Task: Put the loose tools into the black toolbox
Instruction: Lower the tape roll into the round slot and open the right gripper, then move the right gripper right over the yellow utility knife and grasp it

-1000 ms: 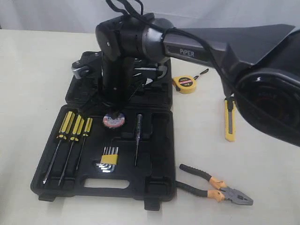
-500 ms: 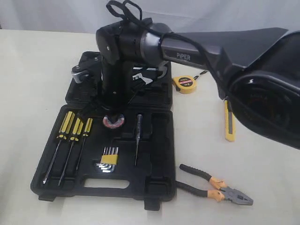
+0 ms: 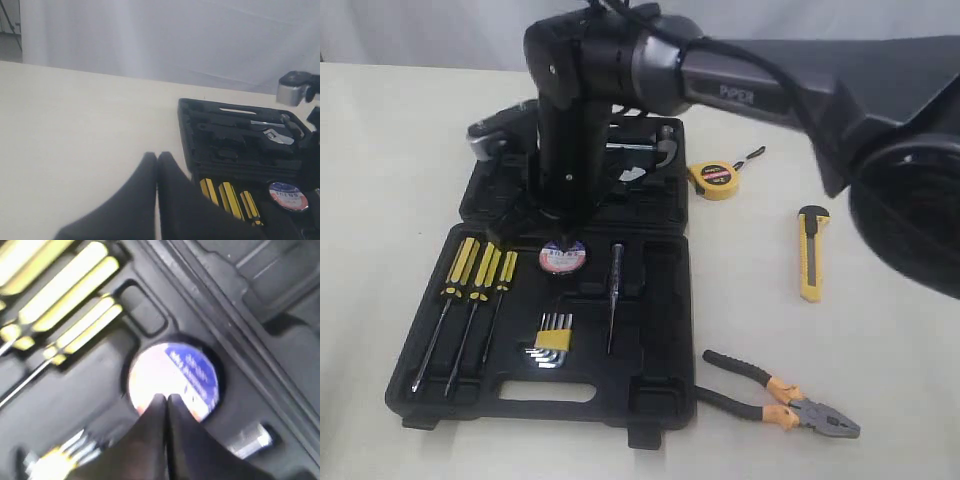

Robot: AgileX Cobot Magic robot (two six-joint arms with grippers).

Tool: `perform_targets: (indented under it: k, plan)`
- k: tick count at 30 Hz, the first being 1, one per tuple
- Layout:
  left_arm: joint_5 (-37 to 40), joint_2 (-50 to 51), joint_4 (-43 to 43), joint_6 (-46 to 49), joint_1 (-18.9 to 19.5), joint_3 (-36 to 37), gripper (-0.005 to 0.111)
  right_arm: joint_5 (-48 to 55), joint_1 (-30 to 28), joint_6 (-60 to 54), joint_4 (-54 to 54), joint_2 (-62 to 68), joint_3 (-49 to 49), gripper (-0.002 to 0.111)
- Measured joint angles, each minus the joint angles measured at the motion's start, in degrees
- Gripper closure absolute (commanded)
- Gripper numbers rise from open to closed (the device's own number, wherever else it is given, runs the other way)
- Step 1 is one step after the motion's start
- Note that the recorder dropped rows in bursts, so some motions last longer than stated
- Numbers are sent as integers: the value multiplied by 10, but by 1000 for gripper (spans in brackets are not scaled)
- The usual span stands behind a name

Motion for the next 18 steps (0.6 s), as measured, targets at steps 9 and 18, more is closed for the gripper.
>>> perform_targets:
  k: [9, 18]
  plan:
    - [0, 0, 0, 0, 0, 0, 107, 56, -11, -42, -1, -122, 0, 109]
    - [0, 0, 0, 0, 0, 0, 107, 57, -76, -39, -18, -244, 68, 109]
